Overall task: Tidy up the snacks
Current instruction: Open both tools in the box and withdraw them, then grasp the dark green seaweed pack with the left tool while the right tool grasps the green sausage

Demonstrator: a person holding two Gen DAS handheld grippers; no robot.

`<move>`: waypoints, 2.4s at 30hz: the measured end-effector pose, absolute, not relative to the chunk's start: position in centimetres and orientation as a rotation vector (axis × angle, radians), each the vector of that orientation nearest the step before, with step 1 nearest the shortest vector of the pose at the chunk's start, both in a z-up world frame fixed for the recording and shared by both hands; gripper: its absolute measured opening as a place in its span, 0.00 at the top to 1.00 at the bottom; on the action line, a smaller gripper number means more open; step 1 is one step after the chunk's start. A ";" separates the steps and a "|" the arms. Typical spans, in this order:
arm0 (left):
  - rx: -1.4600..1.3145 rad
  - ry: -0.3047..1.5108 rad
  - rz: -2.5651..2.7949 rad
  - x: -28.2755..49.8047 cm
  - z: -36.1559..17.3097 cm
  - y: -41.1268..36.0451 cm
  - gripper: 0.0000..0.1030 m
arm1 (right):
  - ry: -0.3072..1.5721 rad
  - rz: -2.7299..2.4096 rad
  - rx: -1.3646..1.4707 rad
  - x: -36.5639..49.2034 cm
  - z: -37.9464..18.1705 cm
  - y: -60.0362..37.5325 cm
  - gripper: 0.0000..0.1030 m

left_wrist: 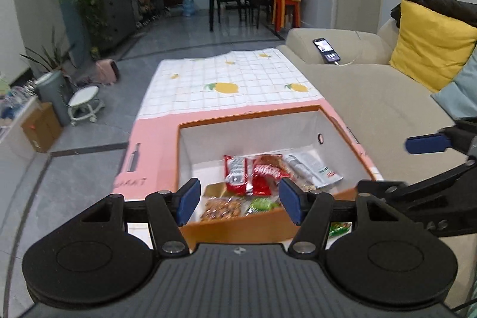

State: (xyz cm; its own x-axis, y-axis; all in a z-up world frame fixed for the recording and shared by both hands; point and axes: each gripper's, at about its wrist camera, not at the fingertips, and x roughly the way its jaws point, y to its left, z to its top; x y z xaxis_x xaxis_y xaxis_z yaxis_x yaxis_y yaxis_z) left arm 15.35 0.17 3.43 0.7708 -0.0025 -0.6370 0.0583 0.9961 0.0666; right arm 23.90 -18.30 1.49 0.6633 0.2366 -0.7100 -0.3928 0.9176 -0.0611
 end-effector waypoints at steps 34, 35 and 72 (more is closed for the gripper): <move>0.045 0.887 -0.041 13.4 -6.5 4.8 0.25 | 0.939 0.214 -0.002 18.1 -13.4 -19.1 0.29; 0.054 0.888 -0.039 13.9 -6.6 5.0 0.24 | 0.941 0.214 -0.009 18.6 -13.6 -19.1 0.29; -0.135 1.058 -0.252 17.7 -13.6 5.8 0.25 | 0.924 0.509 -0.124 21.9 -17.0 -17.1 0.45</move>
